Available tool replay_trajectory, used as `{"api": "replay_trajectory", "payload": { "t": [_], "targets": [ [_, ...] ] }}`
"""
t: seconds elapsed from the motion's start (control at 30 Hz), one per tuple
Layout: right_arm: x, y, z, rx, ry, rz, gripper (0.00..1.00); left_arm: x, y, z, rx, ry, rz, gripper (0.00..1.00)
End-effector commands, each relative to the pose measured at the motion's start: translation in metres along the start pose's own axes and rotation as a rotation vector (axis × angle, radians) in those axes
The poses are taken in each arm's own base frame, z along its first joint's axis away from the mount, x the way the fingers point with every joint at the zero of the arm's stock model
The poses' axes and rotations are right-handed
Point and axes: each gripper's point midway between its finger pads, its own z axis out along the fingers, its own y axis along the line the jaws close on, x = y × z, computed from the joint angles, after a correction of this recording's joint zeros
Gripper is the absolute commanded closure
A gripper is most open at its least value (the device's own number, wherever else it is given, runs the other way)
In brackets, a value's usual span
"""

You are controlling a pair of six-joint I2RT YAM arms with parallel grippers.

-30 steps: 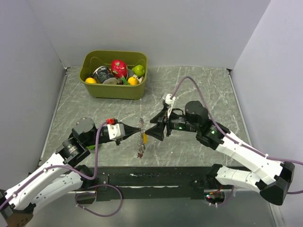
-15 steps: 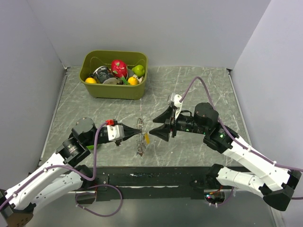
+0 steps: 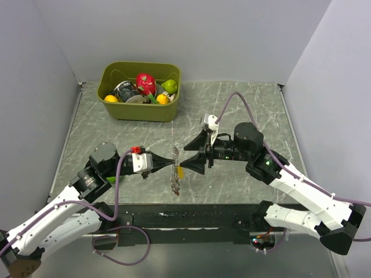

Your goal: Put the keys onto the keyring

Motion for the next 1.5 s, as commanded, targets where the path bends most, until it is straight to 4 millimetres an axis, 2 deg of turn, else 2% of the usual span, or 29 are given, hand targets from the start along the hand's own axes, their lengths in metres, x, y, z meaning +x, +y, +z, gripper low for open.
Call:
{"api": "replay_trajectory", "payload": {
  "t": [0.0, 0.1, 0.2, 0.23, 0.37, 0.5, 0.7, 1.07, 1.4, 1.43, 1.47],
  "targets": [
    [-0.021, -0.005, -0.002, 0.039, -0.039, -0.008, 0.20, -0.040, 0.013, 0.000, -0.024, -0.073, 0.090, 0.99],
    [-0.017, -0.005, 0.000, 0.036, -0.029, 0.016, 0.12, -0.043, 0.017, 0.000, -0.041, -0.074, 0.105, 0.99],
    [-0.013, -0.005, 0.000, 0.036, -0.028, 0.026, 0.09, -0.045, 0.017, 0.000, -0.039, -0.077, 0.116, 0.99],
    [-0.011, -0.006, 0.000, 0.038, -0.025, 0.029, 0.09, -0.040, 0.014, 0.000, -0.027, -0.059, 0.101, 0.99],
    [-0.009, -0.005, 0.001, 0.027, -0.028, 0.026, 0.09, -0.042, 0.012, 0.000, -0.010, -0.067, 0.111, 0.99],
    [-0.010, -0.007, 0.004, 0.023, -0.036, 0.021, 0.18, -0.043, 0.012, 0.000, -0.007, -0.069, 0.119, 0.99],
    [-0.010, -0.005, 0.009, -0.010, -0.027, 0.023, 0.22, -0.047, 0.010, -0.001, 0.009, -0.076, 0.128, 0.99],
    [-0.023, 0.011, 0.007, -0.101, -0.068, -0.035, 0.33, -0.055, 0.000, 0.000, 0.057, -0.127, 0.119, 0.99],
    [-0.020, 0.027, 0.003, -0.192, -0.058, -0.059, 0.37, -0.065, -0.005, 0.001, 0.078, -0.188, 0.106, 0.99],
    [-0.021, 0.027, 0.003, -0.194, -0.060, -0.058, 0.39, -0.066, -0.006, 0.001, 0.083, -0.190, 0.104, 0.99],
    [-0.019, 0.028, 0.004, -0.199, -0.053, -0.054, 0.50, -0.067, -0.007, 0.001, 0.092, -0.197, 0.104, 0.99]
  ]
}}
